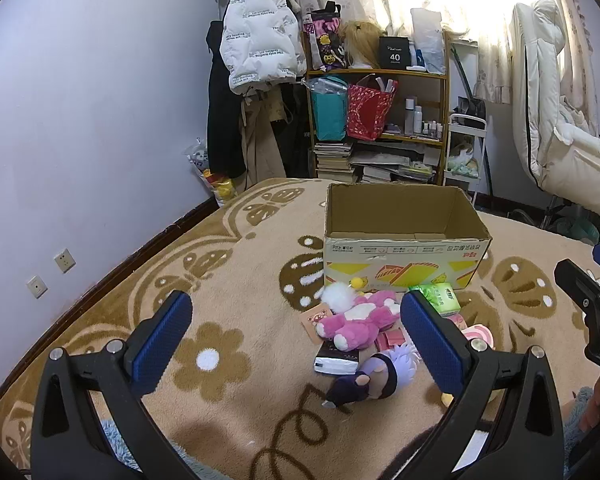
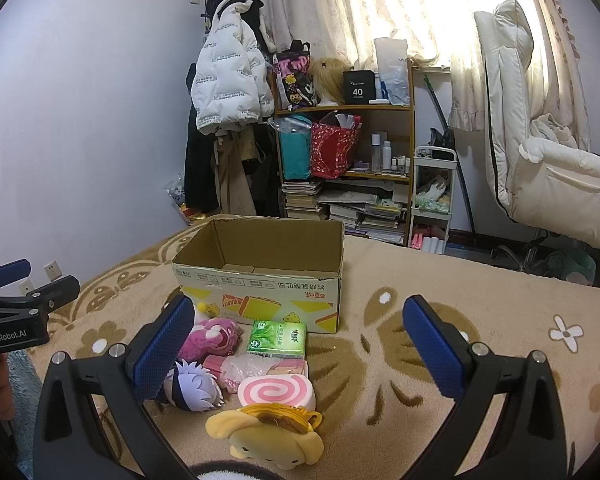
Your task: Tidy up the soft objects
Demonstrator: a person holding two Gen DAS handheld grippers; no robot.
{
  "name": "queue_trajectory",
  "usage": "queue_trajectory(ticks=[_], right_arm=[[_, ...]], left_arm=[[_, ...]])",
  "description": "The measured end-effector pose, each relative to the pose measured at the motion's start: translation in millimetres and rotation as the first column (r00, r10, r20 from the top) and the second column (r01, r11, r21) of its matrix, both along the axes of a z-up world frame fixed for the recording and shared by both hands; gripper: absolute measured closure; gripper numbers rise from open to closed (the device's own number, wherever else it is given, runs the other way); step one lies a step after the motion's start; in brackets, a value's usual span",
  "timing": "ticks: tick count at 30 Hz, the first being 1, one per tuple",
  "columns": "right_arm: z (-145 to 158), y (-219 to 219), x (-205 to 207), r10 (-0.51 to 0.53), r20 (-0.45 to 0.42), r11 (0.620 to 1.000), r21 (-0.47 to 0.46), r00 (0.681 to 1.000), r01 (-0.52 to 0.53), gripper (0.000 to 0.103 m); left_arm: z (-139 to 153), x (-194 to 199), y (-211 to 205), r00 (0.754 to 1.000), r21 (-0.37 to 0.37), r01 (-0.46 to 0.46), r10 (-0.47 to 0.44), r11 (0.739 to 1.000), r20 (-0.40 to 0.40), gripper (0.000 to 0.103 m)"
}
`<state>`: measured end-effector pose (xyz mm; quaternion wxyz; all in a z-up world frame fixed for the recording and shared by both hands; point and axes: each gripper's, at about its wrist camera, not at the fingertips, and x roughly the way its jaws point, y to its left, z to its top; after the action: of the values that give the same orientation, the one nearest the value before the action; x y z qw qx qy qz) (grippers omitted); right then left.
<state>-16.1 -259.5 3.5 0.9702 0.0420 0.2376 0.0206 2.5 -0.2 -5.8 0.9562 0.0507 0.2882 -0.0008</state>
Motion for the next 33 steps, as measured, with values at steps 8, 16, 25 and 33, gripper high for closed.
queue_trajectory(ticks=[8,16,25,33], right_arm=[[-0.1,0.1,0.1,0.000,-0.001,1.000,0.000,1.000,0.000,0.000],[0.0,0.3,0.1,0.000,-0.003,1.000,-0.001,1.000,0.000,0.000],[-0.6,0.0,-0.1,-0.006,-0.006,1.000,-0.002,1.000,0.006,0.000],[-4.2,-2.6,-0.3,-0.011,-0.007,1.000,0.001,1.000,0.011,0.000]], left_arm=[[-0.4,0.4,0.6,1.000,0.000,-0.002,0.002,1.000,-0.002,0.000],[-0.3,0.1,-0.2,1.000,0.002,-0.001,0.001,1.000,-0.001,0.000],[-1.2,0.4,-0.1,1.000,0.003,-0.001,0.001,1.000,-0.001,0.000],[-0.6,0.2,-0.7,1.000,0.004,-0.001,0.001,1.000,-0.002,0.000]])
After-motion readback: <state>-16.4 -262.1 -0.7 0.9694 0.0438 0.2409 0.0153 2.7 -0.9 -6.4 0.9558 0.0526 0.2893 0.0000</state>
